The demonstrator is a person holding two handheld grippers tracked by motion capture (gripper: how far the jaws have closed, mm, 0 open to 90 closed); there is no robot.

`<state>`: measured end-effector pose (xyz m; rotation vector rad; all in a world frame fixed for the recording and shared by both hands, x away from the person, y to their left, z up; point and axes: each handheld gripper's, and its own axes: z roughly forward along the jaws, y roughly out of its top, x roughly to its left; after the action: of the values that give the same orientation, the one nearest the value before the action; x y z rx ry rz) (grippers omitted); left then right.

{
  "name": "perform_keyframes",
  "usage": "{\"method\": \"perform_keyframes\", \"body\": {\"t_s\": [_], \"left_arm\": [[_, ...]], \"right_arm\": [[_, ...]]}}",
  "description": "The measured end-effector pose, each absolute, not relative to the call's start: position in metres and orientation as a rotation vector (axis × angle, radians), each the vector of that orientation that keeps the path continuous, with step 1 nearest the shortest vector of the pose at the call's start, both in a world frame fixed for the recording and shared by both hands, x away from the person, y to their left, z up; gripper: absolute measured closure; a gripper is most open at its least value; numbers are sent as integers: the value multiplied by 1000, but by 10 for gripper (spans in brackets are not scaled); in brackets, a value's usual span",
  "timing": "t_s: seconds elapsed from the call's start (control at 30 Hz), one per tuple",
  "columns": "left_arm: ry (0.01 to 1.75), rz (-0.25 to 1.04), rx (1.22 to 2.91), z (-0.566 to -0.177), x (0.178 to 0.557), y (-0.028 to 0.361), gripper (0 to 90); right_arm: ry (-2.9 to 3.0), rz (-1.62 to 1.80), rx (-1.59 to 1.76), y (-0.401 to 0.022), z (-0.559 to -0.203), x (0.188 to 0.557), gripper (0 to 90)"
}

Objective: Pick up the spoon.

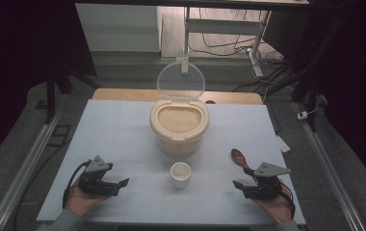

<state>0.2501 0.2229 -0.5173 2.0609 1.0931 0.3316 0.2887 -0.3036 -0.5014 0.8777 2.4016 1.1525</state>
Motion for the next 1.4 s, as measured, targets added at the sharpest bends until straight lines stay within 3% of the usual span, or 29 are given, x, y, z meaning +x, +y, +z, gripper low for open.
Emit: {"method": "perform_keyframes", "body": {"t_s": [0.8, 1.4], "left_arm": [[1085, 358, 2064, -514, 248, 224, 126], [1100, 348, 2061, -512, 247, 224, 124]], "right_arm": [[2427, 1150, 890, -295, -492, 292, 375], [2491, 944, 1019, -291, -436, 314, 380]]}}
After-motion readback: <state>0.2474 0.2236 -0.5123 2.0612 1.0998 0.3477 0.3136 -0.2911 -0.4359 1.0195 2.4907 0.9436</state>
